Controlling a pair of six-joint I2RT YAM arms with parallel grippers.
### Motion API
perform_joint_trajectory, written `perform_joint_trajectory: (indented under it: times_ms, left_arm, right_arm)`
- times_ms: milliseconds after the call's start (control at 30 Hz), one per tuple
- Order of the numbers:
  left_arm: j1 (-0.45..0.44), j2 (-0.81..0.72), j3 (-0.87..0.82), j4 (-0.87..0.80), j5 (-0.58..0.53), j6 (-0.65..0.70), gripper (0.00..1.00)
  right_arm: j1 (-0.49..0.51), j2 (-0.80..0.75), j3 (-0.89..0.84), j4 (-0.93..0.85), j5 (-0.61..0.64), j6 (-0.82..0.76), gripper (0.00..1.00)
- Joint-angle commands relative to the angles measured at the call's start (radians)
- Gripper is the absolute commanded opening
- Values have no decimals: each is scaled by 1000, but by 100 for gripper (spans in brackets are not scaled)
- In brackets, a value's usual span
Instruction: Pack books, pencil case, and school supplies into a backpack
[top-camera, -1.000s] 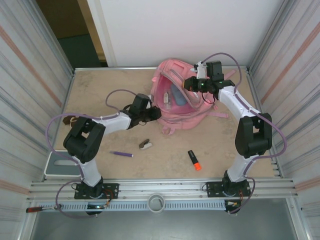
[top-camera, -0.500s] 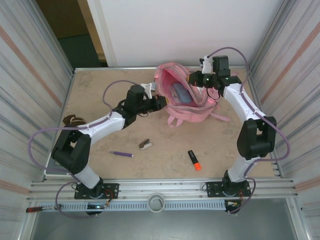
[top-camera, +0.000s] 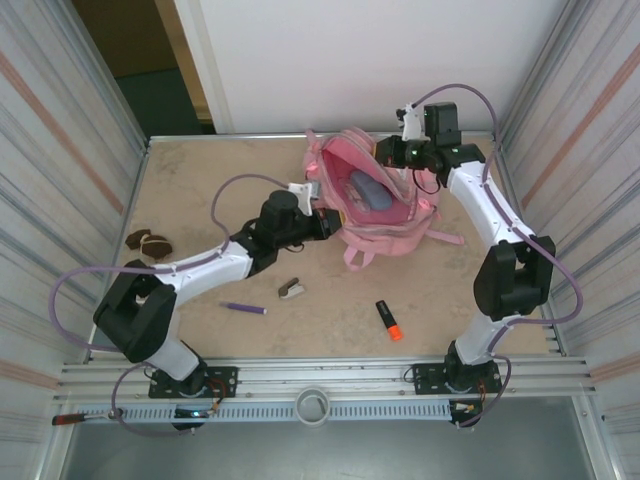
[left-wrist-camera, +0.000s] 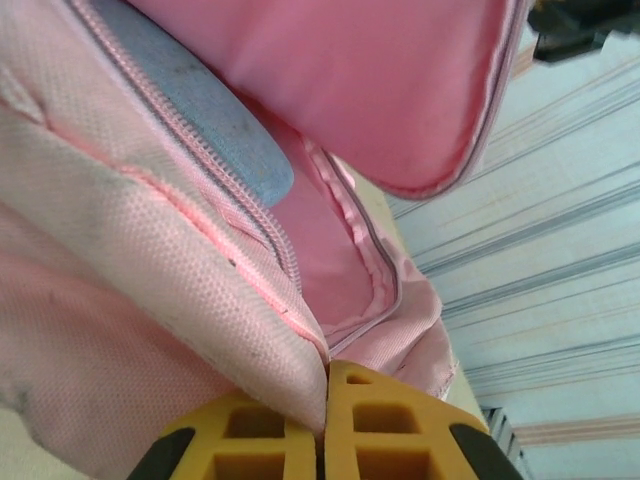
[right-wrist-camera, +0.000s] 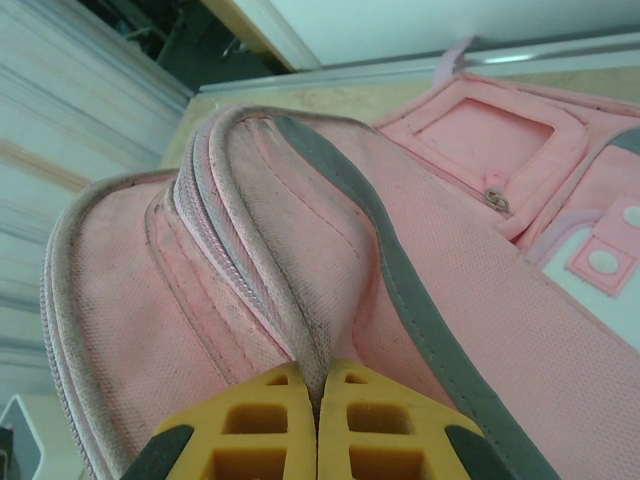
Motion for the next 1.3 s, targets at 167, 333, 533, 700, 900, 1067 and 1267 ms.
perform_joint_trajectory:
  times_ms: [167, 333, 533, 700, 900, 1067, 1267]
  left_arm:
    - [-99, 30, -115, 204, -187, 16, 0]
    - [-102, 88, -109, 192, -187, 30, 1]
    - [-100, 27, -164, 129, -230, 107, 30]
    - [-86, -125, -235, 9, -329, 202, 58]
    - [36, -215, -244, -71, -328, 225, 68]
    - [172, -75, -65, -199, -184, 226, 71]
    - [222, 152, 136, -230, 10, 234, 72]
  right_arm:
    - [78, 29, -59, 12, -58, -101, 0]
    - [76, -16, -174, 10, -41, -112, 6]
    - [51, -110, -290, 5, -8, -95, 30]
    - [-9, -269, -458, 62, -4, -43, 44]
    - [-153, -398, -640, 124, 129, 48, 58]
    - [-210, -357, -713, 239, 226, 154, 64]
    - [-204, -196, -664, 380, 93, 246, 66]
